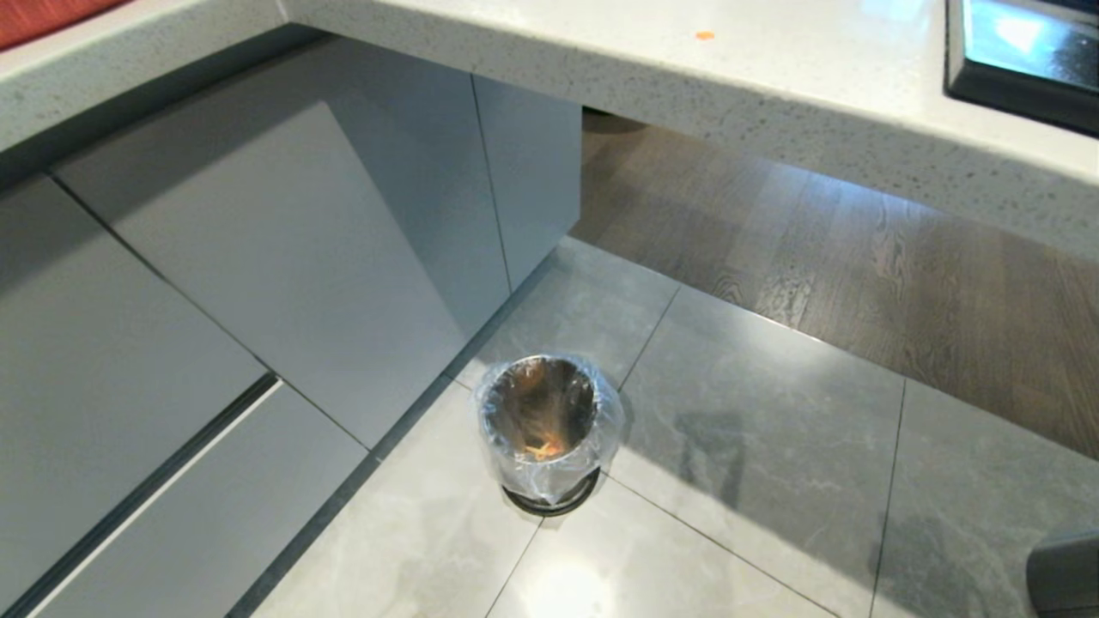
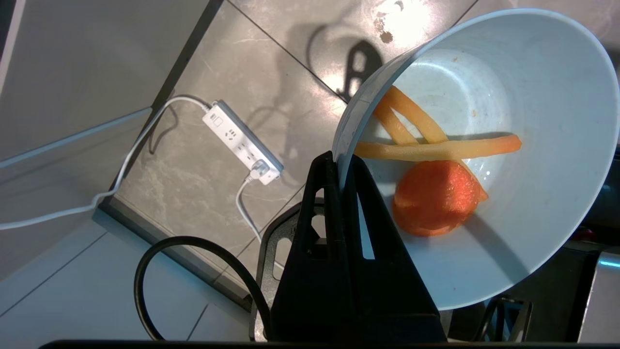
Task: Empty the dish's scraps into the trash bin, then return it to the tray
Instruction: Move the bowl over the trash can
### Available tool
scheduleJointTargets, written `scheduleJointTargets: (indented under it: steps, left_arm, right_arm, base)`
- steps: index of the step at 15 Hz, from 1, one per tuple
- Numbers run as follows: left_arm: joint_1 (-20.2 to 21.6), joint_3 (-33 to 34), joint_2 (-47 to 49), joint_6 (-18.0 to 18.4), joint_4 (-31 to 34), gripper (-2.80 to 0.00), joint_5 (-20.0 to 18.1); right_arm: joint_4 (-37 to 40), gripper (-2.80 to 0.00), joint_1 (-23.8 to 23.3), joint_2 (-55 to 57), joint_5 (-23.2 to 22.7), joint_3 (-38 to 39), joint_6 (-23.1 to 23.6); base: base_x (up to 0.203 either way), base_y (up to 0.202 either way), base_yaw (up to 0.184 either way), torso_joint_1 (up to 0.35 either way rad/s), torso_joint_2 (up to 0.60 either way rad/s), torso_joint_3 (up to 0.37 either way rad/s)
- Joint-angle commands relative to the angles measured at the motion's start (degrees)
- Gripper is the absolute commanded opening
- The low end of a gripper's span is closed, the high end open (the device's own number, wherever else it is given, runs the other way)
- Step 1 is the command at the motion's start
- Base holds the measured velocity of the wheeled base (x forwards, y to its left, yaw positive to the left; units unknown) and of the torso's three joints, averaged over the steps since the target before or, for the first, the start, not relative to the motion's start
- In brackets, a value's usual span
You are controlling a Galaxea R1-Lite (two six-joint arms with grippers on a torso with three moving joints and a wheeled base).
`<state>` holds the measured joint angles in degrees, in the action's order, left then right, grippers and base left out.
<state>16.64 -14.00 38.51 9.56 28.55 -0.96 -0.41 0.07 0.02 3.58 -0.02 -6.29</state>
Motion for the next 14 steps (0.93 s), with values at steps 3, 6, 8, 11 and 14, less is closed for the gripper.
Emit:
scheduleJointTargets:
  steps: [3, 6, 8, 11, 14]
  left_arm:
    - [0.0, 0.2, -1.0, 0.1, 0.5, -2.8, 0.0]
    - [-0.3, 0.2, 0.6, 0.1, 0.5, -2.8, -0.1]
    - [-0.3, 0.2, 1.5, 0.1, 0.5, -2.8, -0.5]
    - [-0.1, 0.0, 1.5, 0.1, 0.5, -2.8, -0.7]
    - [0.0, -1.2, 1.3, -0.1, 0.2, -2.8, -1.1]
  right_arm:
    - [0.0, -2.8, 0.0, 0.0, 0.0, 0.0, 0.0]
    - [0.0, -2.8, 0.0, 0.0, 0.0, 0.0, 0.0]
    - [0.0, -2.8, 0.0, 0.0, 0.0, 0.0, 0.0]
    - [0.0, -2.8, 0.0, 0.0, 0.0, 0.0, 0.0]
    - [0.0, -2.8, 0.0, 0.0, 0.0, 0.0, 0.0]
  base:
    - [0.0, 0.0, 0.0, 0.004, 0.0, -0.194]
    - [0.0, 0.0, 0.0, 0.0, 0.01, -0.196]
    - [0.0, 0.0, 0.0, 0.003, 0.0, -0.193]
    - [0.0, 0.0, 0.0, 0.004, 0.0, -0.196]
    - [0.0, 0.0, 0.0, 0.003, 0.0, -0.161]
